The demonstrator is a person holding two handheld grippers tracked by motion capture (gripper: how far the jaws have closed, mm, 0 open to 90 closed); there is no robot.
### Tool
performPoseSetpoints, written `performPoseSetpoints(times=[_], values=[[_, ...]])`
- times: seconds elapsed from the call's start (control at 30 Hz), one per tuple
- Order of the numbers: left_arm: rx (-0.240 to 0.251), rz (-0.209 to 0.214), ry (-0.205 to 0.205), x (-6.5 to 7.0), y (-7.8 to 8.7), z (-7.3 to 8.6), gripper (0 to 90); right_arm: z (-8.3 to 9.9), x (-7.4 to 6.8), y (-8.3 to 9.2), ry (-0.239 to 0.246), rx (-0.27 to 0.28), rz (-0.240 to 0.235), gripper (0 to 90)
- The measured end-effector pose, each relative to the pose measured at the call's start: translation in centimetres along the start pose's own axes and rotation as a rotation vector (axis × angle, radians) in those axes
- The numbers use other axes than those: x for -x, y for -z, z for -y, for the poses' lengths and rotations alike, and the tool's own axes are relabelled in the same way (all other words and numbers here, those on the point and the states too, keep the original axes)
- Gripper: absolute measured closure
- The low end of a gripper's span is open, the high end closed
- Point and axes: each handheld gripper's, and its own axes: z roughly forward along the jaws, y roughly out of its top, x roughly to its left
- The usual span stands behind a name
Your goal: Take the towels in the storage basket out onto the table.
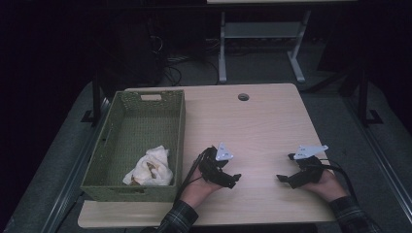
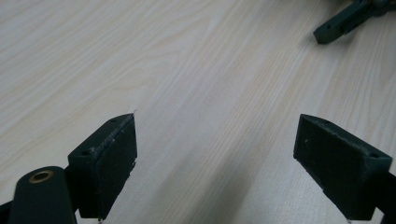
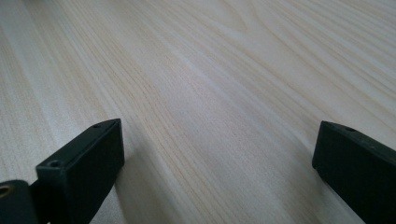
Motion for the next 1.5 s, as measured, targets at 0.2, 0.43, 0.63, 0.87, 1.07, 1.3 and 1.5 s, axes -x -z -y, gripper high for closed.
performPoseSetpoints(times=[0.2, 0.43, 0.63, 0.87, 1.07, 1.3, 1.5], values=[[-0.006, -0.009, 0.014, -0.2, 0.5, -0.2, 12.9, 0.0, 0.0, 0.0, 0.002, -0.001, -0.004, 1.9], [0.017, -0.028, 0.026, -0.5, 1.8, -0.6, 13.0, 0.0, 0.0, 0.0, 0.003, -0.001, -0.005, 1.9], [0.023, -0.027, 0.038, -0.6, 2.3, -0.8, 13.0, -0.1, 0.0, -0.1, 0.008, -0.001, -0.008, 1.9], [0.021, -0.024, 0.045, -0.7, 2.7, -0.7, 13.0, -0.1, 0.0, -0.1, 0.009, -0.001, -0.009, 1.9], [0.018, -0.019, 0.053, -0.6, 3.0, -1.1, 13.0, -0.1, 0.0, -0.1, 0.008, -0.001, -0.008, 1.9], [0.021, -0.01, 0.047, -0.6, 3.5, -1.6, 12.9, -0.1, 0.0, -0.1, 0.009, 0.0, -0.008, 1.9], [0.039, 0.003, 0.057, -0.9, 4.2, -2.5, 13.0, -0.1, 0.0, -0.1, 0.008, 0.0, -0.008, 1.9]])
